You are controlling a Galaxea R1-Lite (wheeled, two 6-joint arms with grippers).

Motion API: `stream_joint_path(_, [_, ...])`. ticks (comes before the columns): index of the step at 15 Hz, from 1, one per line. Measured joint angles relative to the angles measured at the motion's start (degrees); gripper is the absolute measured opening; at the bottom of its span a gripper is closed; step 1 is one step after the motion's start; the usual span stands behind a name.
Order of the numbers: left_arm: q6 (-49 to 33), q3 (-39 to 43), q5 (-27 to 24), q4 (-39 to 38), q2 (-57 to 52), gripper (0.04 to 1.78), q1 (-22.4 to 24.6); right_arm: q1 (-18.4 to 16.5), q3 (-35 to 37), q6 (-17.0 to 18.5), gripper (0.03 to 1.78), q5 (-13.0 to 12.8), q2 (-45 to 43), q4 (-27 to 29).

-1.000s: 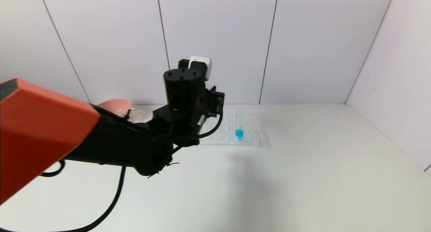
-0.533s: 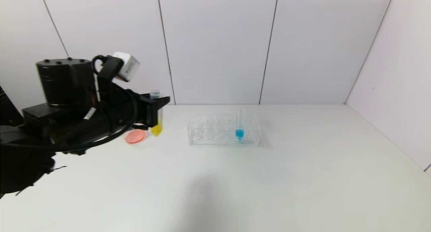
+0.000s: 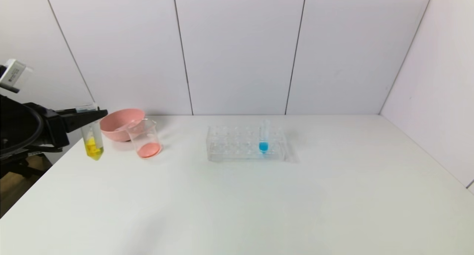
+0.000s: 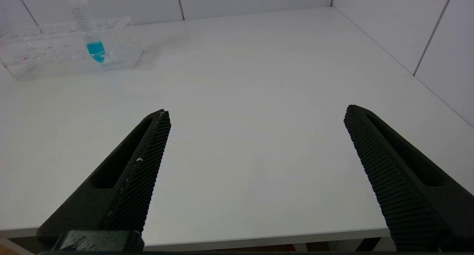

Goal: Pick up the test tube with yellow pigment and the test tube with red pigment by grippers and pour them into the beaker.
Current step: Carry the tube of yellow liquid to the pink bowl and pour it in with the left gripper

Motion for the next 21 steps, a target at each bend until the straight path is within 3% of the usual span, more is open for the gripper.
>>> stream_joint_path(3, [1.44,-4.19,-9.70,0.17,4.66,0.45,4.96,0.00,0.00,0.00,1.71,0.00,0.00,0.02])
stream_joint_path(7, [3.78,-12.96,-15.92,1.29,14.58,0.45,6.12,0.00,0.00,0.00,1.71,0.00,0.00,0.00])
stream_joint_path(10, [7.78,-22.43,-17.99,7.56,22.41,0.45,5.68,0.00,0.00,0.00,1.71,0.00,0.00,0.00])
stream_joint_path(13, [16.74,-33.35,-16.75,21.83,27.49,0.45,4.40,0.00,0.00,-0.05,1.71,0.00,0.00,0.02])
stream_joint_path(21, [31.91,-61.07,-1.57,59.61,36.50,0.45,-0.44,0.00,0.00,-0.02,1.71,0.00,0.00,0.00])
